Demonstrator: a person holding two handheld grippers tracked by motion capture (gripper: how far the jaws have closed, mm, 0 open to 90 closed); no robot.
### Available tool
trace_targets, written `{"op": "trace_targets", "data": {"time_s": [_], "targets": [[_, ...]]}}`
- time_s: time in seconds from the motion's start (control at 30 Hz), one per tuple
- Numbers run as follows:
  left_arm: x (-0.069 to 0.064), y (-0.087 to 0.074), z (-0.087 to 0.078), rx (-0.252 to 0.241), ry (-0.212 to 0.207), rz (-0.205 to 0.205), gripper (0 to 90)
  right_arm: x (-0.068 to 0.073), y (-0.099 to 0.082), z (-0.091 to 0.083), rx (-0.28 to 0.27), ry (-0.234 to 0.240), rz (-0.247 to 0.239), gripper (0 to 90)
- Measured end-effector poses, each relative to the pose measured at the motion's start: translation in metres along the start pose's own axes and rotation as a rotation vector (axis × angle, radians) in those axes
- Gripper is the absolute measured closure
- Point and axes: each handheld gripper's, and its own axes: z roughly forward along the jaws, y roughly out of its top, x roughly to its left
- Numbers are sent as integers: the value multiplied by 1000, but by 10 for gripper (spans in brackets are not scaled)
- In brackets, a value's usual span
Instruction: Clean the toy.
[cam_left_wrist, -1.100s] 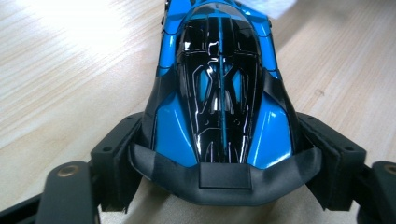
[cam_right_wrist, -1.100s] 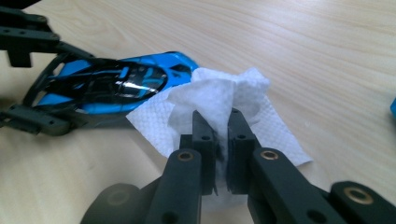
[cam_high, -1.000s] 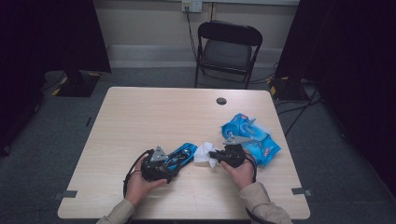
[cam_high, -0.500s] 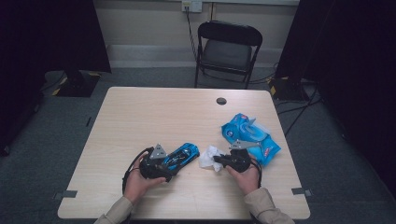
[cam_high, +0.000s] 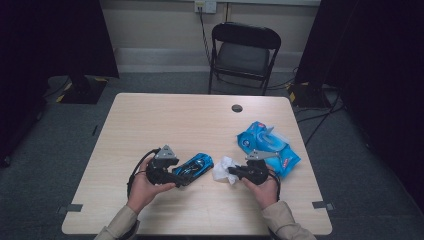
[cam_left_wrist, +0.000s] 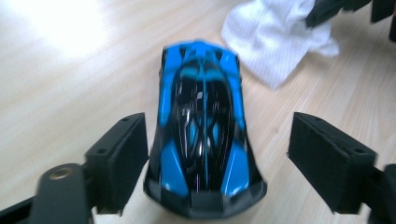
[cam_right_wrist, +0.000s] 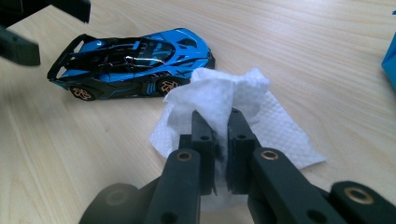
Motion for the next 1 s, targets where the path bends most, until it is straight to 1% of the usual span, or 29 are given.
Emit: {"op": "trace_targets", "data": {"time_s": [0.03,0.1,0.13,0.17,0.2,0.27,0.3,0.33,0.37,0.4,0.43,0.5,0.57,0.6,0.63,0.67,0.7,0.73,0.77,0.8,0.83,0.87,0.93,1.0], "targets": [[-1,4,1,-7,-7,4,309,0,0,0,1,-1,-1,847],[-1,10,6,-10,-12,12,322,1,0,0,-3,0,0,847],[-1,12,8,-8,-13,16,352,1,0,0,-5,5,-5,847],[1,14,13,-5,-14,14,380,2,0,0,-3,3,-7,847],[2,15,16,-8,-23,3,376,2,0,0,-3,2,-9,847],[3,18,24,7,-27,8,397,2,0,1,1,7,-11,846],[4,19,28,26,-25,17,404,2,0,1,2,7,-14,846],[5,19,31,43,-14,16,421,2,0,1,5,8,-18,846],[7,20,34,45,-6,9,431,3,-1,2,6,9,-16,846],[8,20,36,53,-14,3,434,3,-1,3,8,11,-20,846],[8,21,37,51,-11,0,436,3,-1,3,13,12,-26,846],[6,23,39,67,-3,17,444,3,-1,3,11,13,-26,846],[5,23,41,72,-4,19,453,3,-1,2,7,14,-23,846],[5,22,43,69,-2,19,458,3,-1,2,7,15,-23,846],[6,22,44,81,9,22,458,3,-1,2,7,16,-23,846],[6,22,45,87,11,21,460,3,-1,3,9,19,-27,845],[6,21,47,93,15,13,464,4,-1,3,10,19,-28,845],[6,21,47,104,22,18,463,4,-1,3,12,19,-29,844],[6,19,48,94,27,29,464,5,-1,4,12,20,-28,844],[6,20,48,96,25,36,464,5,-1,4,14,20,-31,844],[5,20,49,93,31,27,464,5,-1,4,14,21,-31,844],[6,20,49,99,31,27,470,5,-1,5,12,22,-30,844],[4,21,49,108,46,56,485,6,-1,6,11,23,-28,843],[4,21,49,108,52,59,495,6,-1,7,10,24,-27,843]]}}
